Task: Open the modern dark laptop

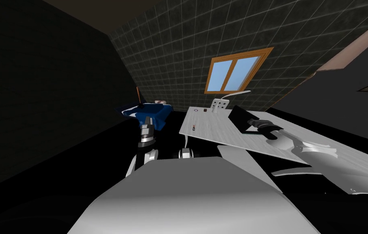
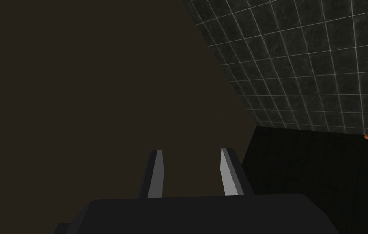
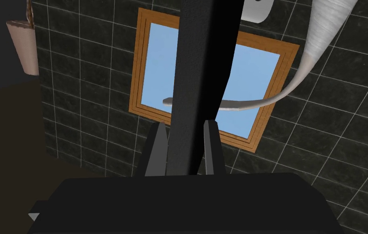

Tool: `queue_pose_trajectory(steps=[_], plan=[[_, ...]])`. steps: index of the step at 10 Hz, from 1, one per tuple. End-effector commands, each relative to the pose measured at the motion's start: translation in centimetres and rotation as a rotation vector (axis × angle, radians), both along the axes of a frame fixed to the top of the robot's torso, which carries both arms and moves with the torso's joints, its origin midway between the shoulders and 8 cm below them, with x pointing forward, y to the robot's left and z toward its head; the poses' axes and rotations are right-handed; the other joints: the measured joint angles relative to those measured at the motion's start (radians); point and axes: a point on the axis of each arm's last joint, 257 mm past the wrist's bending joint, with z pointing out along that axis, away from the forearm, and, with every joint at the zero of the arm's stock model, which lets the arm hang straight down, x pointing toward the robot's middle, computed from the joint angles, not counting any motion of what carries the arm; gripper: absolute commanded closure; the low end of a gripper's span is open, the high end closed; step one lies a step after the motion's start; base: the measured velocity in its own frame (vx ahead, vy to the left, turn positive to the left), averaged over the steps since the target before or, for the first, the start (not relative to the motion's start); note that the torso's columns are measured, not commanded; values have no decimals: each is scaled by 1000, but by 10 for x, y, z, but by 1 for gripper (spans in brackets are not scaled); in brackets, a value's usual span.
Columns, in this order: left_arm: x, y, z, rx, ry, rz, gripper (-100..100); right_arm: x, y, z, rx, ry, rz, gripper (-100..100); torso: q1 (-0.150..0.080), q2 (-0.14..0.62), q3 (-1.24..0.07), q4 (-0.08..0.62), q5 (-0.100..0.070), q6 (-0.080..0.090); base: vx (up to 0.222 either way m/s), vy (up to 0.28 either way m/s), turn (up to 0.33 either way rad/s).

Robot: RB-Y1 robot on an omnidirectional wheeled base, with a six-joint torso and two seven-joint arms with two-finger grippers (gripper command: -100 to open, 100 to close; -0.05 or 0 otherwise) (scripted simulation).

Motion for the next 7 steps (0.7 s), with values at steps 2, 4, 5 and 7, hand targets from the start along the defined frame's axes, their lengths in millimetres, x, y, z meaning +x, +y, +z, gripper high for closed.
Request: queue_pose_trajectory(steps=[2,4,5,7], plan=[[0,0,0,0,0,0,0,-9,-5,-21,151,-40,-30,100,-4,-4,-2,-2,-3,2,-63,-90,76],[0,0,0,0,0,0,0,-13,-8,-29,226,-64,-48,100,-5,-5,-2,-5,-7,3,-56,-82,74],[0,0,0,0,0,0,0,-16,-10,-33,263,-77,-58,100,-6,-5,-2,-5,-9,2,-56,-93,57],[0,0,0,0,0,0,0,-12,-14,-20,262,-102,-53,100,-8,-6,-2,-7,-12,3,-45,-52,50]])
